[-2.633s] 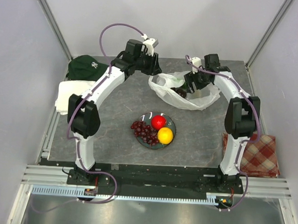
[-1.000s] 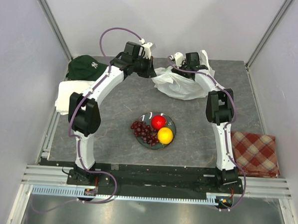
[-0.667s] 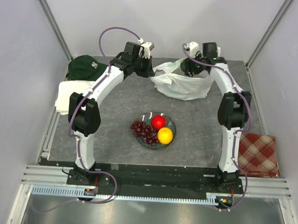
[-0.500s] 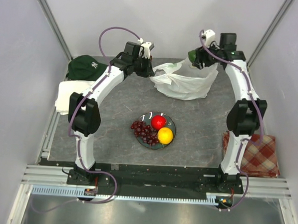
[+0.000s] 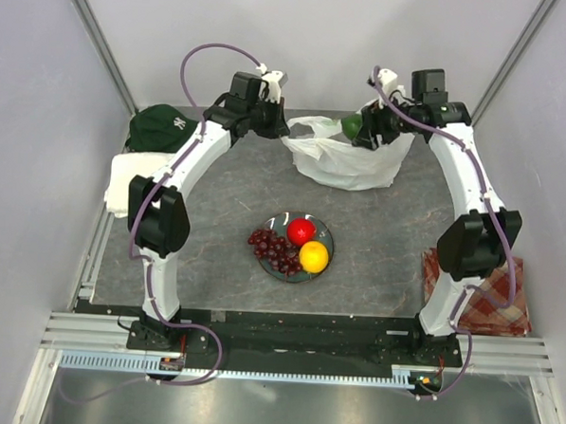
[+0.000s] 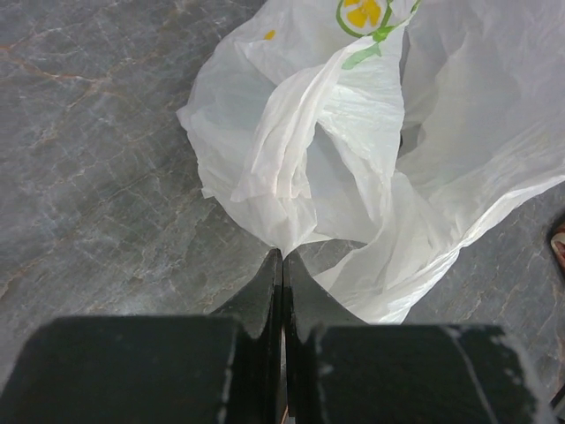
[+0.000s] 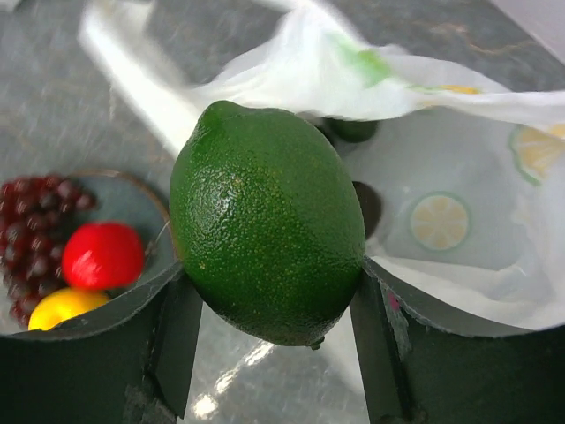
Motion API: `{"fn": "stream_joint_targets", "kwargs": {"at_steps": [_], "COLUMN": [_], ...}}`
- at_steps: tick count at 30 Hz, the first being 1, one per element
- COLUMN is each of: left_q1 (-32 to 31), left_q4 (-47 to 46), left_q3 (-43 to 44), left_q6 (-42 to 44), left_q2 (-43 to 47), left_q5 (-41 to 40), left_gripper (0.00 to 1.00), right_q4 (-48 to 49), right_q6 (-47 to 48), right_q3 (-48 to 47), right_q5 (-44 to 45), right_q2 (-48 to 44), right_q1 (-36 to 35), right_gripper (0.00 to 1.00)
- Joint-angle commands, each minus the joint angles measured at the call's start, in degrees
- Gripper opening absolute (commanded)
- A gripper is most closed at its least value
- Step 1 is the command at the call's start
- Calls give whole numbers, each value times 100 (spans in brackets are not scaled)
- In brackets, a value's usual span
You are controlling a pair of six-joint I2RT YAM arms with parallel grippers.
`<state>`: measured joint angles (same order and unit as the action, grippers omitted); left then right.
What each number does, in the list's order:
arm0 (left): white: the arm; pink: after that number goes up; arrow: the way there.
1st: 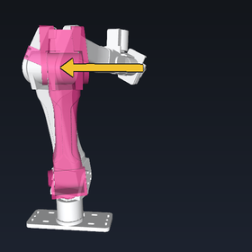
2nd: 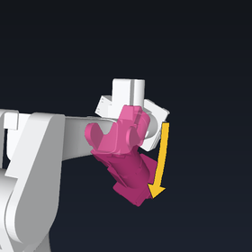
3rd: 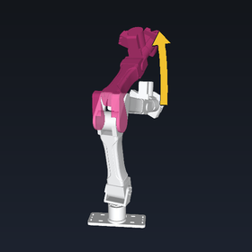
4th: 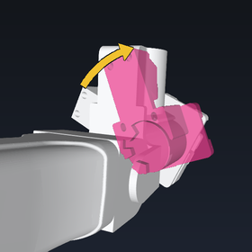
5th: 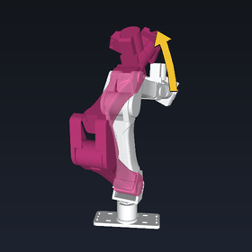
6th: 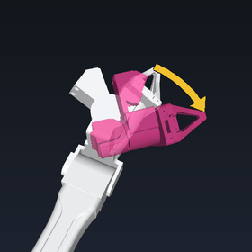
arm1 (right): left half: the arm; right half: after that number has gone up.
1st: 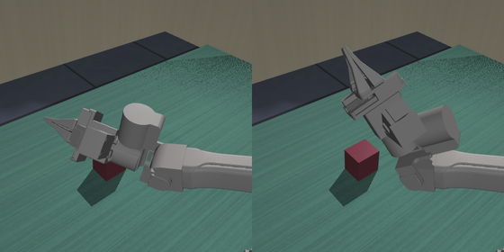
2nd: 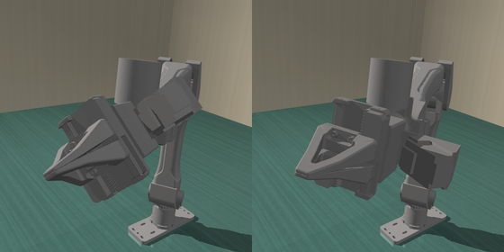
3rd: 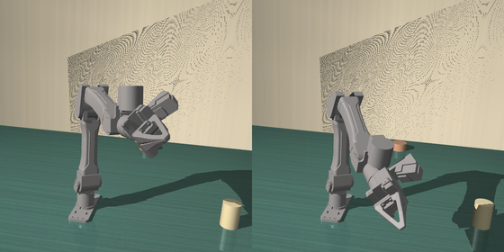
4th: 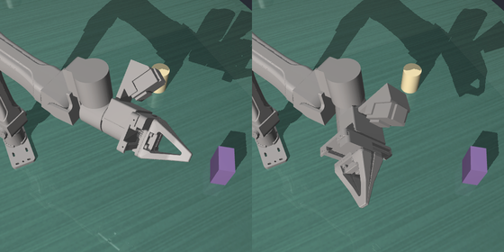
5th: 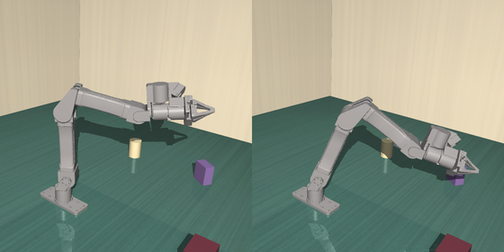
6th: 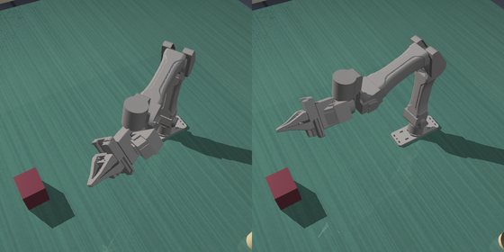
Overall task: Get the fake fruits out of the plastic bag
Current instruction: Place the fake fruit on the plate.
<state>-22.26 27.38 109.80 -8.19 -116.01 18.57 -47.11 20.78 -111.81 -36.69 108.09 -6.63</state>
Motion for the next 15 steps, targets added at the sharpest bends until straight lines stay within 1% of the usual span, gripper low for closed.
{"fn": "stream_joint_targets", "kwargs": {"at_steps": [1, 2, 5, 7, 9, 10, 12, 13, 15], "left_q1": [152, 161, 266, 363, 372, 372, 380, 389, 398], "left_q4": [-92, -92, -75, -83, -83, -101, -110, -110, -127], "left_q3": [226, 235, 323, 437, 507, 525, 577, 604, 622], "left_q6": [168, 29, -314, -648, -684, -684, -737, -755, -825], "left_q2": [87, 78, -18, -27, 25, 43, 96, 96, 131], "left_q5": [200, 235, 481, 603, 630, 604, 534, 516, 551], "left_gripper": [2, 2, 2, 2, 2, 2, 2, 2, 2], "right_q4": [-772, -860, -1010, -1194, -1317, -1318, -1309, -1301, -1283], "right_q6": [1268, 1376, 1596, 1675, 1842, 1903, 2148, 2220, 2351], "right_q3": [325, 535, 783, 775, 836, 880, 994, 1012, 951], "right_q5": [188, 406, 740, 847, 961, 1075, 1163, 1268, 1339], "right_q2": [-1042, -1132, -1326, -1291, -1168, -1124, -905, -808, -492], "right_q1": [-872, -1023, -1542, -1918, -2209, -2506, -2789, -3069, -3282], "right_gripper": [45, 45, 45, 45, 45, 45, 45, 45, 45]}}
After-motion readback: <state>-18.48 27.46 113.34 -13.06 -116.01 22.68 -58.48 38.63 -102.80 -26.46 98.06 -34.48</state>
